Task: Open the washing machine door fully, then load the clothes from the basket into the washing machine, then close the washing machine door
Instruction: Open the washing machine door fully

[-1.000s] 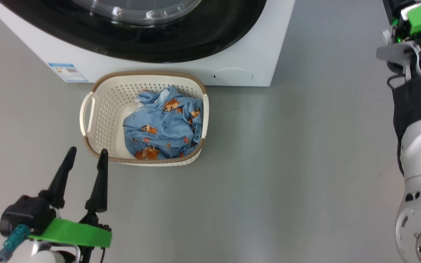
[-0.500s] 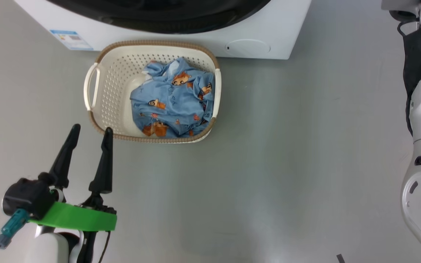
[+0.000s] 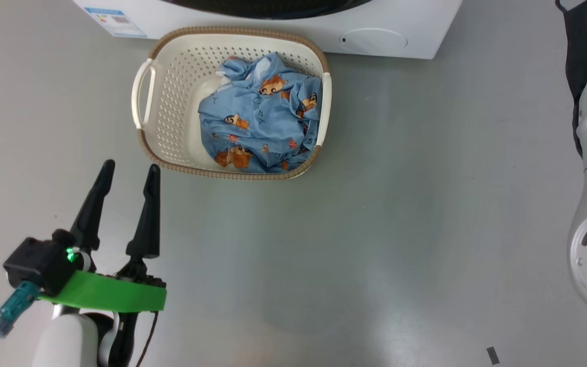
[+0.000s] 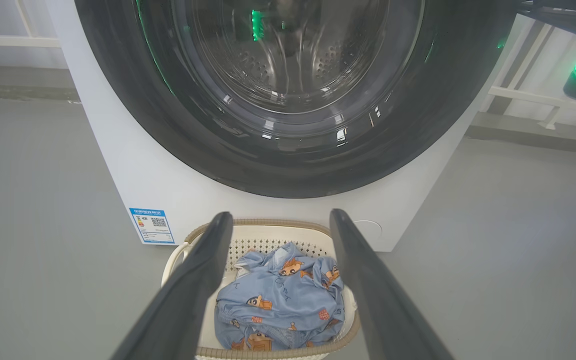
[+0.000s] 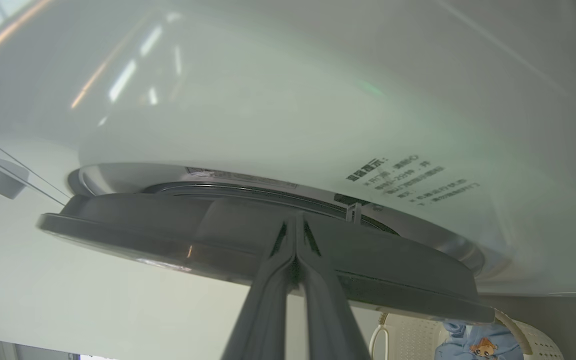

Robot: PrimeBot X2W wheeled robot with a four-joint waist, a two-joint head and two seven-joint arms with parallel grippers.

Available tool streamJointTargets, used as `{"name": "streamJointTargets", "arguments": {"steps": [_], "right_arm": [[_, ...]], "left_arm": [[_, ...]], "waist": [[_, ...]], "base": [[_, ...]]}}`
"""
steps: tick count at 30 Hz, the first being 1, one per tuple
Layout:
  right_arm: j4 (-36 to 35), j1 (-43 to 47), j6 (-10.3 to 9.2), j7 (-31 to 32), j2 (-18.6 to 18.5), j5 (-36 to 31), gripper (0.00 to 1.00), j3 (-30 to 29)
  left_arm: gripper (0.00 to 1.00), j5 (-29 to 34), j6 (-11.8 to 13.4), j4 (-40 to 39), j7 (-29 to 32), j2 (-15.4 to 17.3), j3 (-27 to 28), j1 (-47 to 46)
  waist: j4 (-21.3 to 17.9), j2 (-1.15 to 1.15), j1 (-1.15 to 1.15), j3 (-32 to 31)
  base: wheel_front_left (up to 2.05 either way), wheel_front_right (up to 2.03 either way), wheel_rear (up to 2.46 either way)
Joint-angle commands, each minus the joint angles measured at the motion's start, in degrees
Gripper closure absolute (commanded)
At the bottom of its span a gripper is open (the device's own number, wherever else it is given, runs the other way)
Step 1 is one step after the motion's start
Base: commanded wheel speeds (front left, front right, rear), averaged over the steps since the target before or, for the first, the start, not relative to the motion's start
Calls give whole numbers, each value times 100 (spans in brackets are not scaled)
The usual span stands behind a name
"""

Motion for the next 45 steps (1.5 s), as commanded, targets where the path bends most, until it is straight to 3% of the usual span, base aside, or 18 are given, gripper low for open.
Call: {"name": "streamJointTargets", "arguments": {"steps": [1, 24, 34, 45], "right_arm": [[-78, -325, 10, 10, 173, -83, 100, 71], [522, -954, 10, -241, 175, -245, 100, 262], [619, -936, 10, 578, 175, 350, 100, 590], [205, -293, 10, 1538, 175, 1009, 100, 1163]], "left_arm": [[0, -59, -14, -168, -36, 115, 174, -87], [0, -400, -14, -205, -36, 115, -6, -170], [0, -389, -14, -218, -36, 115, 6, -196], [0, -299, -14, -347, -36, 115, 60, -158]], "waist": [[61, -1, 0, 91], [292, -1, 0, 455], [344, -1, 0, 422], [253, -1, 0, 277]], "base": [[0, 0, 0], [0, 0, 0], [0, 0, 0], [0, 0, 0]]}}
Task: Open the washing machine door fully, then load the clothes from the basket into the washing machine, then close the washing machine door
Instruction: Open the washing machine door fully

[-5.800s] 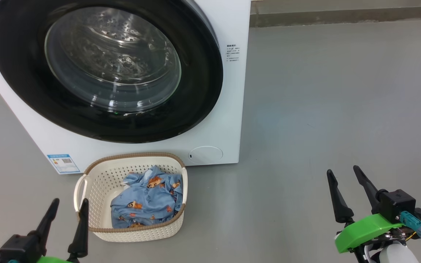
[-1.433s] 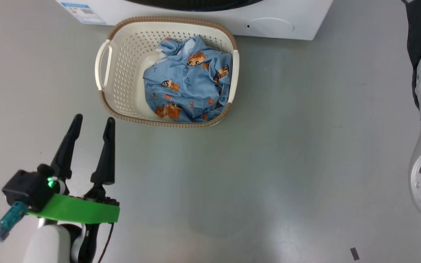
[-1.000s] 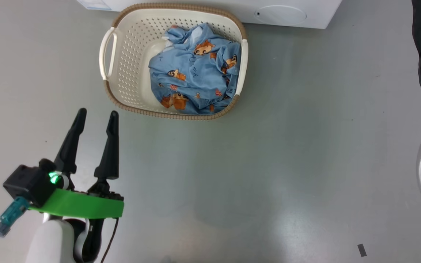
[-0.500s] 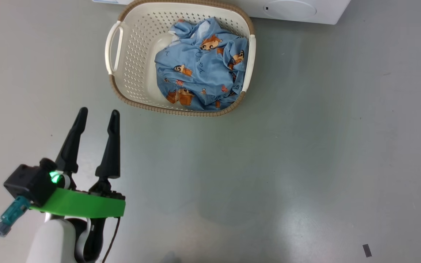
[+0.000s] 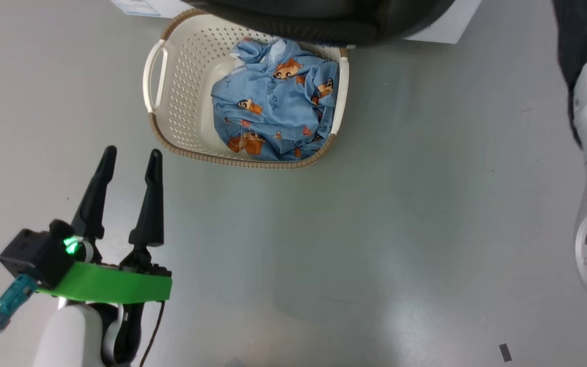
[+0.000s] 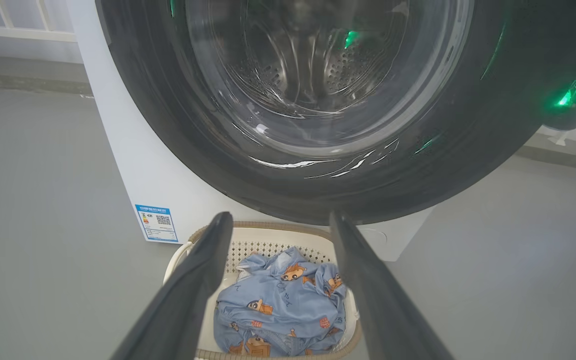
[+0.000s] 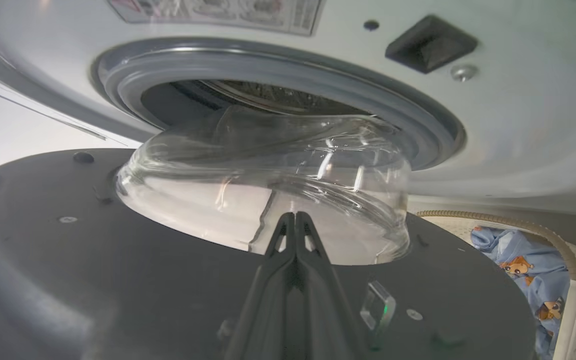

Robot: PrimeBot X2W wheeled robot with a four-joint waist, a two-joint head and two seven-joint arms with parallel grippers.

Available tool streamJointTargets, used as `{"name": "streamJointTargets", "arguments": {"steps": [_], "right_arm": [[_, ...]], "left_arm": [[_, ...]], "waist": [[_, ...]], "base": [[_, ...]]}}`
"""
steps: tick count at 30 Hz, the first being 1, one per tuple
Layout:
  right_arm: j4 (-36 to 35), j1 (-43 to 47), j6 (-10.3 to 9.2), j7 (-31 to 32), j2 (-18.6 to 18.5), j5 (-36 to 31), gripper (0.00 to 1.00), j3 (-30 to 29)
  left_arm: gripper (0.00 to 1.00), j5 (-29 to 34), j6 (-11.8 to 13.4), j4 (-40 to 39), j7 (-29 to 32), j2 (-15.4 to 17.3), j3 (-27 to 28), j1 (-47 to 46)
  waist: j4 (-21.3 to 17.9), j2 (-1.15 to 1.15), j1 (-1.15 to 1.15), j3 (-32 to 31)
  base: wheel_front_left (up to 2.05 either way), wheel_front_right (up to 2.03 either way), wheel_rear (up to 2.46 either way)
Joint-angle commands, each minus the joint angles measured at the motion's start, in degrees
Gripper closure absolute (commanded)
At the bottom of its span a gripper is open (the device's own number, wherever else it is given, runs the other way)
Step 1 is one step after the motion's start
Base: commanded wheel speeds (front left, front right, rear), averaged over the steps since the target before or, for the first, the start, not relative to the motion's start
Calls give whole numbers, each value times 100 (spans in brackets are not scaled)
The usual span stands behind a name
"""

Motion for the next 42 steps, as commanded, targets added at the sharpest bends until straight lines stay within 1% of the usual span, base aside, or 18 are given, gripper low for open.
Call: {"name": "streamJointTargets", "arguments": {"steps": [1, 10, 17, 21, 24, 32, 42], "right_arm": [[-202, 119, 40, 193, 253, 129, 100, 142], [-393, 573, 40, 823, 253, 672, 100, 484], [-121, 852, 40, 1689, 253, 1321, 100, 799], [38, 967, 40, 2184, 253, 1802, 100, 1158], [18, 1093, 40, 2370, 253, 2133, 100, 1540], [-431, 1624, 40, 2195, 253, 2929, 100, 2629], [-969, 2042, 40, 1516, 253, 4236, 100, 4083]], "left_arm": [[0, 58, -14, -187, -36, 157, 219, -23], [0, 95, -14, -251, -36, 157, 263, 1], [0, 132, -14, -270, -36, 157, 248, 72], [0, 157, -14, -290, -36, 157, 238, 117], [0, 180, -14, -311, -36, 157, 234, 138], [0, 217, -14, -335, -36, 157, 234, 157], [0, 227, -14, -313, -36, 156, 188, 200]], "waist": [[-10, 0, 0, -24], [-24, 0, 0, -148], [-23, 0, 0, -348], [-16, 0, 0, -451], [-8, 0, 0, -515], [36, 0, 0, -648], [83, 0, 0, -795]], "base": [[0, 0, 0], [0, 0, 0], [0, 0, 0], [0, 0, 0], [0, 0, 0], [0, 0, 0], [0, 0, 0]]}}
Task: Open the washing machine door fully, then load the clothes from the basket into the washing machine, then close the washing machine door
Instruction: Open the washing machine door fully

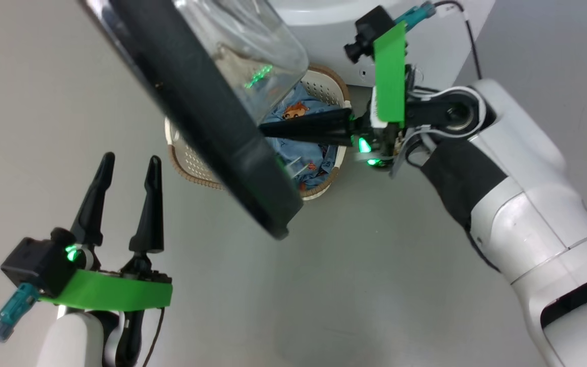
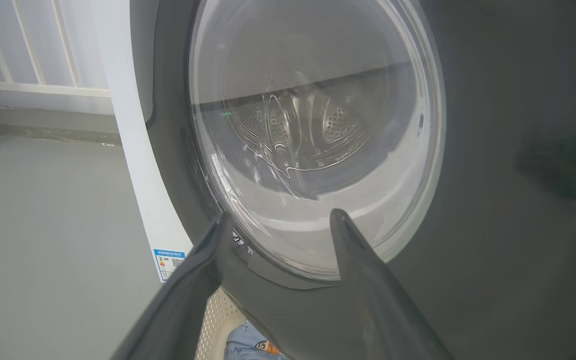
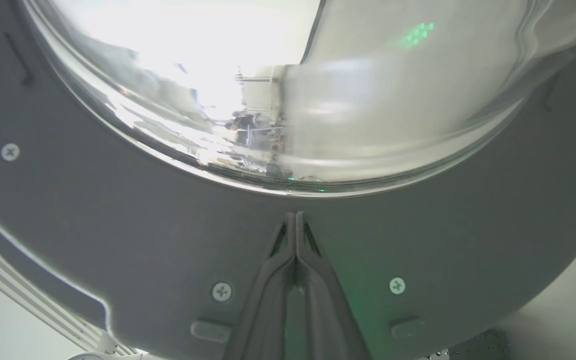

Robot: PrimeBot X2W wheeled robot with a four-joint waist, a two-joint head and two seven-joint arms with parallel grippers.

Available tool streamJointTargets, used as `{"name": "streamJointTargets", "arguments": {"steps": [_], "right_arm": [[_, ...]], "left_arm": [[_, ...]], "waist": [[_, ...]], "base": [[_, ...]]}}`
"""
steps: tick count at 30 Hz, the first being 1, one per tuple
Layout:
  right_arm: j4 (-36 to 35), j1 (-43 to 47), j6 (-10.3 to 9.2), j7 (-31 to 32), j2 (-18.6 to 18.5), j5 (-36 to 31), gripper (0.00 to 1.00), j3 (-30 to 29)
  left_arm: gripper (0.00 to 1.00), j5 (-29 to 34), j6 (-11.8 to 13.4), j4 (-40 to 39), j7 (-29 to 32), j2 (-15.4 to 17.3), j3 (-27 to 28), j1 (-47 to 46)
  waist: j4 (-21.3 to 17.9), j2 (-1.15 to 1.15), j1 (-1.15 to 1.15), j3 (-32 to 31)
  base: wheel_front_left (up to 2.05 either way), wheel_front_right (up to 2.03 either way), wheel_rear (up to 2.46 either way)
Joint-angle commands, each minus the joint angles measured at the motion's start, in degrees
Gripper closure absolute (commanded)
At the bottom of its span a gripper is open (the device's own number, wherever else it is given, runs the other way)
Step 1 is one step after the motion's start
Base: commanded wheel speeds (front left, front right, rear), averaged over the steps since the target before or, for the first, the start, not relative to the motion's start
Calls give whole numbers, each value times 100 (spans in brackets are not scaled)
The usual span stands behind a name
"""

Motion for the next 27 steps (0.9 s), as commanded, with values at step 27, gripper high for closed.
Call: {"name": "streamJointTargets", "arguments": {"steps": [27], "right_arm": [[-776, 228, 37, -1651, 9, 2238, 100, 2182]], "left_arm": [[0, 147, -14, -10, -35, 154, 357, 200]], "waist": [[3, 0, 0, -461]], "base": [[0, 0, 0]]}}
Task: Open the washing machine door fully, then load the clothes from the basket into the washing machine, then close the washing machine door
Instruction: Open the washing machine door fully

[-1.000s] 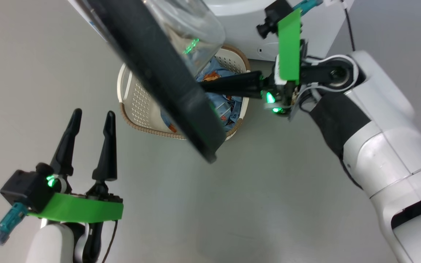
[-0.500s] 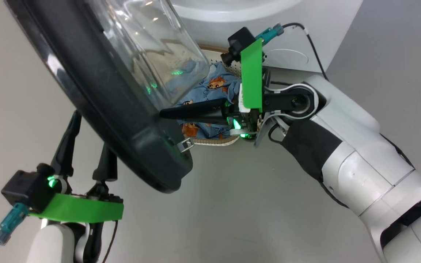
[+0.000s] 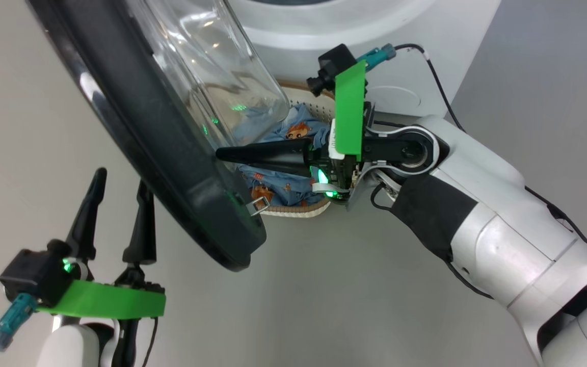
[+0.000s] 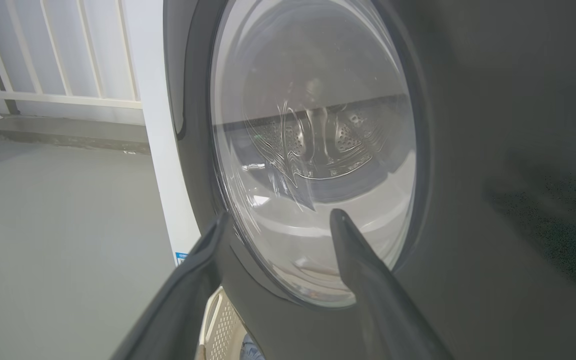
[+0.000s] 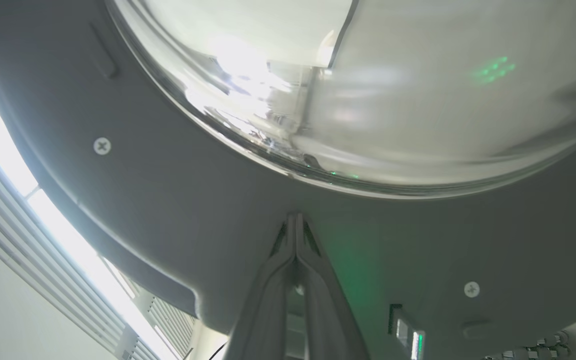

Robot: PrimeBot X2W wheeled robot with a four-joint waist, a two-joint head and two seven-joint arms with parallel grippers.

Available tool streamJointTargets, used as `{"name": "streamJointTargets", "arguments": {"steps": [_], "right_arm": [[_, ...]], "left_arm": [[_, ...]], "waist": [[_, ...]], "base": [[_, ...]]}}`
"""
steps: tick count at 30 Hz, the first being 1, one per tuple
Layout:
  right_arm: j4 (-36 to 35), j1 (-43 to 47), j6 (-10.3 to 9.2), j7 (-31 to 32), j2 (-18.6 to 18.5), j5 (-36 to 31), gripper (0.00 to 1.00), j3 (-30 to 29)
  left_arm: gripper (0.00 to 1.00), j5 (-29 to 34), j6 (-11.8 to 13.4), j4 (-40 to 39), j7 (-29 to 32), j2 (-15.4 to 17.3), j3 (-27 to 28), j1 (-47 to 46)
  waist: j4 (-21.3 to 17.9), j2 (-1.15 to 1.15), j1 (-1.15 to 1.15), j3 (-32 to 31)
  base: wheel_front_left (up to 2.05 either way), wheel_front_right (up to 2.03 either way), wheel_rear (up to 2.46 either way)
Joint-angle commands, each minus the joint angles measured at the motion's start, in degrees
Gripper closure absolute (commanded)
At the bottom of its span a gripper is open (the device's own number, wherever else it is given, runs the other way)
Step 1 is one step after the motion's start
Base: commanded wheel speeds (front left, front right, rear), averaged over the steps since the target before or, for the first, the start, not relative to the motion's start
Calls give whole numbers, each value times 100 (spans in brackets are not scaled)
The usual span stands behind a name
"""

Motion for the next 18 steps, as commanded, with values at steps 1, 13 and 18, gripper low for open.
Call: {"name": "streamJointTargets", "arguments": {"steps": [1, 13, 18], "right_arm": [[-190, 208, 37, -96, 84, 134, 100, -12], [-929, 1101, 37, -798, -499, 530, 100, -114], [-1346, 1634, 37, -1116, -718, 622, 100, -270]], "left_arm": [[0, 60, -14, -86, -35, 154, 230, 81], [0, 316, -14, -4, -35, 154, 353, 439], [0, 421, -14, 1, -35, 154, 476, 669]], "waist": [[-63, 0, 0, -148], [-372, 0, 0, -861], [-641, 0, 0, -1169]], "base": [[0, 0, 0], [0, 0, 0], [0, 0, 0]]}}
